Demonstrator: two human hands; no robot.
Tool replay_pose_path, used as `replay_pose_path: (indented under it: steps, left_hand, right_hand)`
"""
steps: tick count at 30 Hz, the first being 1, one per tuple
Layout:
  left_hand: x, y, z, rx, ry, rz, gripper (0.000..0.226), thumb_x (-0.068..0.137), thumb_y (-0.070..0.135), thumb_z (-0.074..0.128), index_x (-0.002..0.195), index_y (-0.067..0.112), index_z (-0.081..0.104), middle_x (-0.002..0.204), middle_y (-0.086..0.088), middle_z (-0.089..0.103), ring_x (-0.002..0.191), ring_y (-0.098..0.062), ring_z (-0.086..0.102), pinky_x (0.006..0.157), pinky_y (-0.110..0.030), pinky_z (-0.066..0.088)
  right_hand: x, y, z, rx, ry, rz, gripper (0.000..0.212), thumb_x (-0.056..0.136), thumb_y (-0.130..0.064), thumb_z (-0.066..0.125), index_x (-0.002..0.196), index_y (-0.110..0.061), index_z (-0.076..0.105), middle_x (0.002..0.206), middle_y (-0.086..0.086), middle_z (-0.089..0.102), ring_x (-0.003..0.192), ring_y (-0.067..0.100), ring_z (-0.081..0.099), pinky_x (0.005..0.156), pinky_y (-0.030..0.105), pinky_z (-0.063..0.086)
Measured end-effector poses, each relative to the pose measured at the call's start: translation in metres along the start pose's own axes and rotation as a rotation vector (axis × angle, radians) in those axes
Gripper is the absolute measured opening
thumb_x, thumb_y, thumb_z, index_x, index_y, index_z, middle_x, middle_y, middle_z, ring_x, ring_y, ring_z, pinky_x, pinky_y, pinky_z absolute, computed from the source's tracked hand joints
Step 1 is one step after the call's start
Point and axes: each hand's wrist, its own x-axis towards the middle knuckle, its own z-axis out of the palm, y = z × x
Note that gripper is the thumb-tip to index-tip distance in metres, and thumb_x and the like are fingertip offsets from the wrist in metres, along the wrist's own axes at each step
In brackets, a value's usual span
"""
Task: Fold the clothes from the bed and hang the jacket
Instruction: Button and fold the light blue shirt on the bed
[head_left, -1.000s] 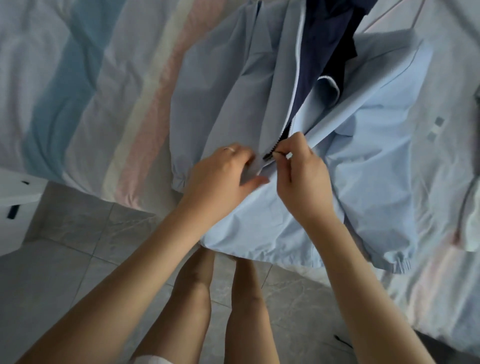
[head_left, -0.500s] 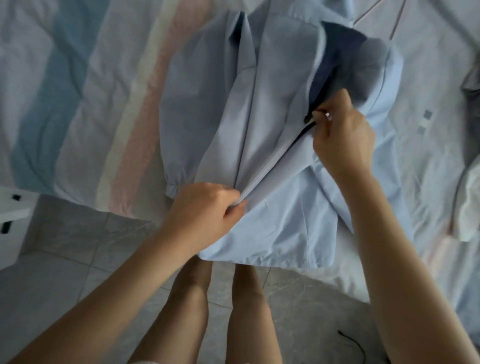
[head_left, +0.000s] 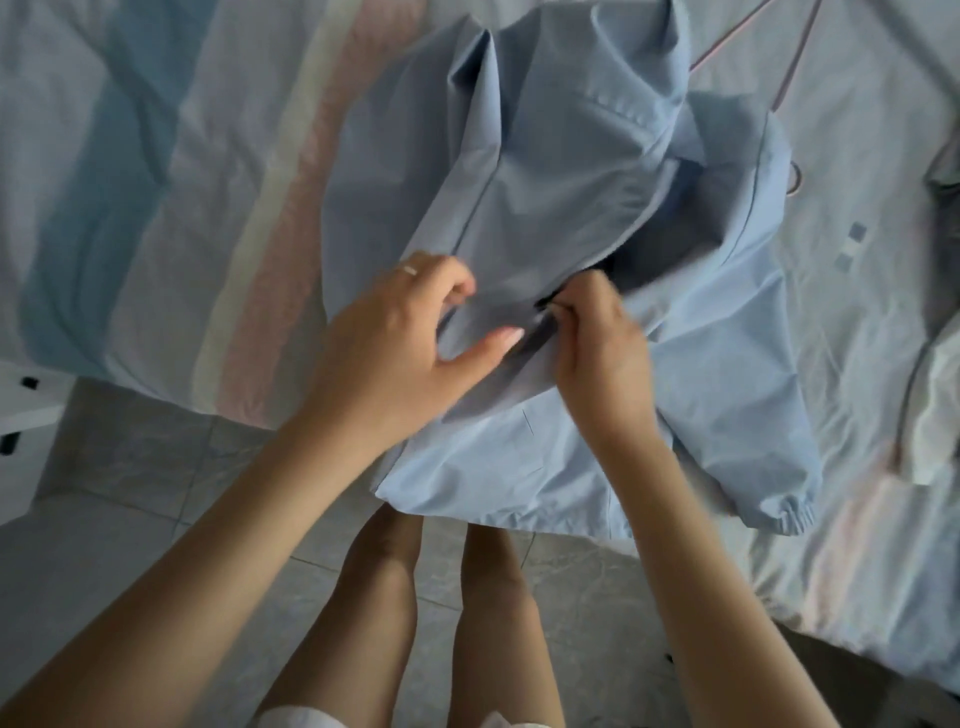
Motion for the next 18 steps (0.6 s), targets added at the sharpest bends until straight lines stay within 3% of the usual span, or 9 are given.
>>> replay_pose_path:
  steps: [3, 5, 7, 9, 11, 13, 15, 18]
  left_hand:
    - [0.020, 0.030, 0.014, -0.167, -0.056, -0.076, 0.058, 0.075, 0.061, 0.058, 0.105, 0.012, 0.052, 0.100, 0.002, 0.054, 0.091, -0.015, 0.055, 0.075, -0.035, 0.047]
    - [0.027, 0.044, 0.027, -0.286, -0.093, -0.211, 0.061, 0.072, 0.055, 0.068, 0.108, 0.009, 0.052, 0.100, 0.000, 0.058, 0.092, -0.018, 0.059, 0.080, -0.036, 0.047]
    - [0.032, 0.045, 0.035, -0.457, -0.025, -0.334, 0.043, 0.078, 0.043, 0.063, 0.103, 0.009, 0.058, 0.091, 0.001, 0.065, 0.086, -0.015, 0.063, 0.078, -0.033, 0.050]
    - [0.027, 0.041, 0.033, -0.613, 0.065, -0.541, 0.021, 0.090, 0.029, 0.058, 0.099, 0.010, 0.062, 0.086, 0.000, 0.065, 0.089, -0.020, 0.064, 0.076, -0.026, 0.049]
    - [0.017, 0.038, 0.024, -1.096, 0.122, -0.827, 0.018, 0.098, 0.018, 0.050, 0.106, 0.008, 0.062, 0.093, -0.004, 0.069, 0.093, -0.021, 0.067, 0.080, -0.025, 0.053]
    - [-0.003, 0.044, 0.009, -1.513, 0.160, -1.056, 0.020, 0.100, 0.016, 0.045, 0.105, 0.006, 0.062, 0.084, -0.004, 0.073, 0.078, -0.015, 0.071, 0.068, -0.024, 0.057]
    - [-0.022, 0.049, -0.006, -1.674, 0.210, -1.114, 0.023, 0.100, 0.018, 0.043, 0.107, 0.005, 0.061, 0.082, -0.005, 0.074, 0.073, -0.014, 0.072, 0.063, -0.023, 0.058]
    - [-0.049, 0.066, -0.036, -1.804, 0.280, -1.075, 0.030, 0.099, 0.021, 0.042, 0.099, 0.003, 0.066, 0.086, -0.010, 0.073, 0.078, -0.019, 0.072, 0.073, -0.029, 0.058]
  right_hand:
    - [-0.019, -0.025, 0.009, -0.034, -0.054, -0.132, 0.010, 0.081, -0.002, 0.045, 0.085, -0.006, 0.052, 0.076, 0.008, 0.056, 0.060, 0.021, 0.048, 0.051, 0.022, 0.022]
    - [-0.028, -0.036, 0.009, 0.010, -0.030, -0.145, 0.018, 0.078, -0.003, 0.040, 0.088, -0.005, 0.054, 0.073, 0.009, 0.059, 0.055, 0.020, 0.052, 0.046, 0.021, 0.026]
    - [-0.037, -0.040, 0.006, 0.030, -0.016, -0.147, 0.015, 0.082, -0.001, 0.042, 0.091, -0.010, 0.050, 0.074, 0.008, 0.058, 0.058, 0.017, 0.050, 0.046, 0.021, 0.033]
    - [-0.050, -0.041, -0.003, 0.066, -0.040, -0.109, 0.006, 0.088, -0.003, 0.046, 0.087, -0.007, 0.050, 0.079, 0.006, 0.058, 0.062, 0.018, 0.050, 0.045, 0.030, 0.041]
    - [-0.062, -0.044, -0.010, 0.081, -0.036, -0.089, 0.015, 0.092, -0.012, 0.048, 0.086, -0.002, 0.057, 0.090, 0.004, 0.063, 0.070, 0.020, 0.057, 0.045, 0.037, 0.045]
    - [-0.074, -0.054, -0.024, 0.092, -0.036, -0.117, 0.016, 0.091, -0.016, 0.052, 0.085, -0.004, 0.060, 0.098, 0.001, 0.065, 0.077, 0.019, 0.059, 0.047, 0.034, 0.046]
    - [-0.082, -0.066, -0.033, 0.088, -0.030, -0.151, 0.016, 0.091, -0.017, 0.053, 0.083, -0.007, 0.061, 0.101, -0.001, 0.065, 0.080, 0.017, 0.059, 0.051, 0.032, 0.046]
    - [-0.094, -0.093, -0.053, 0.177, -0.055, -0.145, 0.013, 0.090, -0.020, 0.058, 0.083, -0.010, 0.061, 0.107, -0.003, 0.062, 0.086, 0.015, 0.060, 0.058, 0.031, 0.049]
